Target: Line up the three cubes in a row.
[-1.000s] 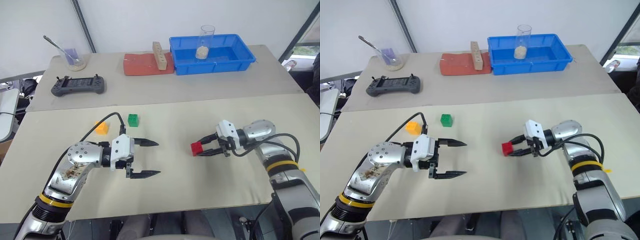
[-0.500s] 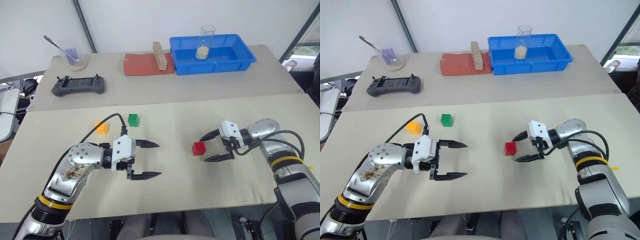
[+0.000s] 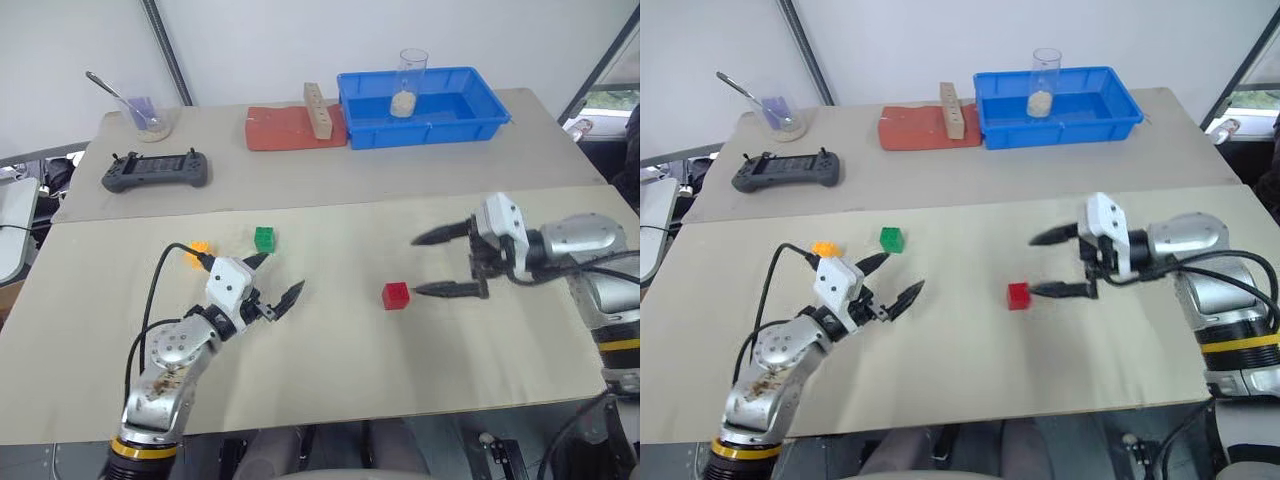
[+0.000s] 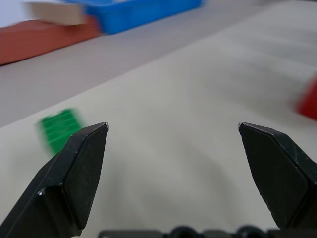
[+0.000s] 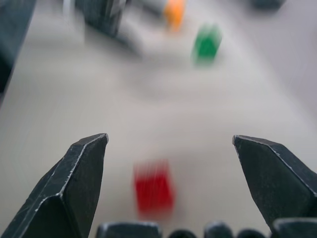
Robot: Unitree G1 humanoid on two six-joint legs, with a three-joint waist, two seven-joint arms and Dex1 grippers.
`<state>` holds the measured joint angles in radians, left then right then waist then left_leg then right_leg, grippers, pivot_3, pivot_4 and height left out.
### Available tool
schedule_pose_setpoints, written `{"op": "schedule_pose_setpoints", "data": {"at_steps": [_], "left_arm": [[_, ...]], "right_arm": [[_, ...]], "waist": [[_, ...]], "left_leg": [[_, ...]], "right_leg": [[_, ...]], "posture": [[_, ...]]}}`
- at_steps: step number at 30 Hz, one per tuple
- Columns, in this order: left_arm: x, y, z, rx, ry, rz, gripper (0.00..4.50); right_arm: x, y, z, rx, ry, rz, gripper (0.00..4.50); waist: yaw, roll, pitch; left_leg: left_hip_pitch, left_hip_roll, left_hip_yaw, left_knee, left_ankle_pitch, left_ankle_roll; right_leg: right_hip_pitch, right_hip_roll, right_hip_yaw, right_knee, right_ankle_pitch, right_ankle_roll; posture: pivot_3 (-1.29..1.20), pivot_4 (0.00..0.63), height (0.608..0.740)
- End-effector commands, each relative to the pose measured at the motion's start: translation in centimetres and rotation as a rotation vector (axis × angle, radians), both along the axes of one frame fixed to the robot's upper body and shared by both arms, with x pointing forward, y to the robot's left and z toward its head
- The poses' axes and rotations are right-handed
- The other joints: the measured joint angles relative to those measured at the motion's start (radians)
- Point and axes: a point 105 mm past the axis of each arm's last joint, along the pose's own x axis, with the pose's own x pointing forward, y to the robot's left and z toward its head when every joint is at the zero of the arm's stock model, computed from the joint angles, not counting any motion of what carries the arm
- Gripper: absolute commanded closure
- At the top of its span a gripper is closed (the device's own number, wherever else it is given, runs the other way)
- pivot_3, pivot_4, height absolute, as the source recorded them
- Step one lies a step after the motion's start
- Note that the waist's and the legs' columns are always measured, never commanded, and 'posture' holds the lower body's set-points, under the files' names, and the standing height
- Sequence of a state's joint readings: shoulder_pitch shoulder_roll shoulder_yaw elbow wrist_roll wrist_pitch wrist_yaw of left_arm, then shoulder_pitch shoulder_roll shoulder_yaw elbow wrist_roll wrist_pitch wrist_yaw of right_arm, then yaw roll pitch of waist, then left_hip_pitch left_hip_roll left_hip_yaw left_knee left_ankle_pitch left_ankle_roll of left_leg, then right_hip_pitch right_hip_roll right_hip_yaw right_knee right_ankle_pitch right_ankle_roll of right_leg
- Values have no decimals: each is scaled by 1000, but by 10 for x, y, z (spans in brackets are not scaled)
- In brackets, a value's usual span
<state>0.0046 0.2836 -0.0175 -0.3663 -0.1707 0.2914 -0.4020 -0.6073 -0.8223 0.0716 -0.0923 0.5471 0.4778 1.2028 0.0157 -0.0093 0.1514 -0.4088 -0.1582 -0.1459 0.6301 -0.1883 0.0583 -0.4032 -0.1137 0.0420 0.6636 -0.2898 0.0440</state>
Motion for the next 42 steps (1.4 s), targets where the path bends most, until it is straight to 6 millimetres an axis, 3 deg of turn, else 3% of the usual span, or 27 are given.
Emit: {"op": "schedule_pose_setpoints", "data": {"at_steps": [1, 7, 14, 19, 23, 27, 30, 32, 34, 37, 42], "left_arm": [[15, 16, 0, -1, -58, 190, 0], [35, 9, -16, -46, -42, 264, 0], [65, -12, -25, -95, -19, 241, 0], [73, -18, -29, -105, -12, 245, 0], [73, -19, -28, -106, -29, 252, 1250], [74, -18, -28, -104, -34, 263, 3240], [74, -18, -27, -96, -42, 253, 3251], [73, -24, -22, -70, -58, 183, 3251], [64, -43, -12, -46, -75, 2, 3251], [32, -74, 6, -20, -89, -383, 3251], [-10, -88, 6, 128, -48, -792, 3251]], "right_arm": [[-9, 28, 23, 74, 11, -51, 24], [-11, 52, 31, 122, -27, -136, 24], [-15, 56, 26, 131, -23, -174, 24], [-15, 56, 26, 132, -29, -191, 24], [-15, 54, 25, 124, -38, -204, 0], [-14, 54, 26, 127, -39, -209, 0], [-14, 54, 28, 128, -40, -210, 0], [-14, 51, 27, 120, -38, -213, 0], [-15, 46, 24, 101, -35, -214, 0], [-21, 34, 17, 47, -23, -190, 0], [-34, 9, -1, -88, -6, -125, 0]], "waist": [[10, 0, 0], [37, -1, 0], [35, -2, 0], [26, -2, 0], [26, -2, 0], [26, -2, 0], [25, -2, 0], [25, -2, 0], [25, -2, 0], [25, -2, 0], [17, -2, 0]], "left_leg": [[0, 0, 0, 0, 0, 0], [-7, -3, 0, 7, -1, 5], [-7, -3, 3, 11, -2, 5], [-7, -3, 3, 11, -2, 7], [-7, -3, 4, 11, -1, 7], [-7, -3, 4, 12, -1, 7], [-7, -3, 4, 12, -1, 7], [-7, -3, 4, 12, -1, 7], [-7, -3, 4, 12, -1, 7], [-7, -3, 4, 12, -2, 8], [-7, -3, 5, 12, -3, 10]], "right_leg": [[0, 0, 0, 0, 0, 0], [-3, 0, -1, -1, 3, 4], [-2, 0, -1, -1, 5, 6], [-2, 0, 0, 0, 5, 6], [-2, 0, 0, 0, 5, 6], [-2, 0, 0, 0, 5, 6], [-2, 1, 0, 0, 5, 6], [-2, 1, 0, 0, 5, 6], [-2, 1, 0, 0, 5, 6], [-3, 1, 0, 0, 5, 6], [-3, 1, 0, -1, 5, 6]], "posture": [[0, 150, 740], [0, 150, 740], [0, 150, 740], [0, 150, 740], [0, 150, 740], [0, 150, 740], [0, 150, 740], [0, 150, 740], [0, 150, 740], [0, 150, 740], [0, 150, 740]]}}
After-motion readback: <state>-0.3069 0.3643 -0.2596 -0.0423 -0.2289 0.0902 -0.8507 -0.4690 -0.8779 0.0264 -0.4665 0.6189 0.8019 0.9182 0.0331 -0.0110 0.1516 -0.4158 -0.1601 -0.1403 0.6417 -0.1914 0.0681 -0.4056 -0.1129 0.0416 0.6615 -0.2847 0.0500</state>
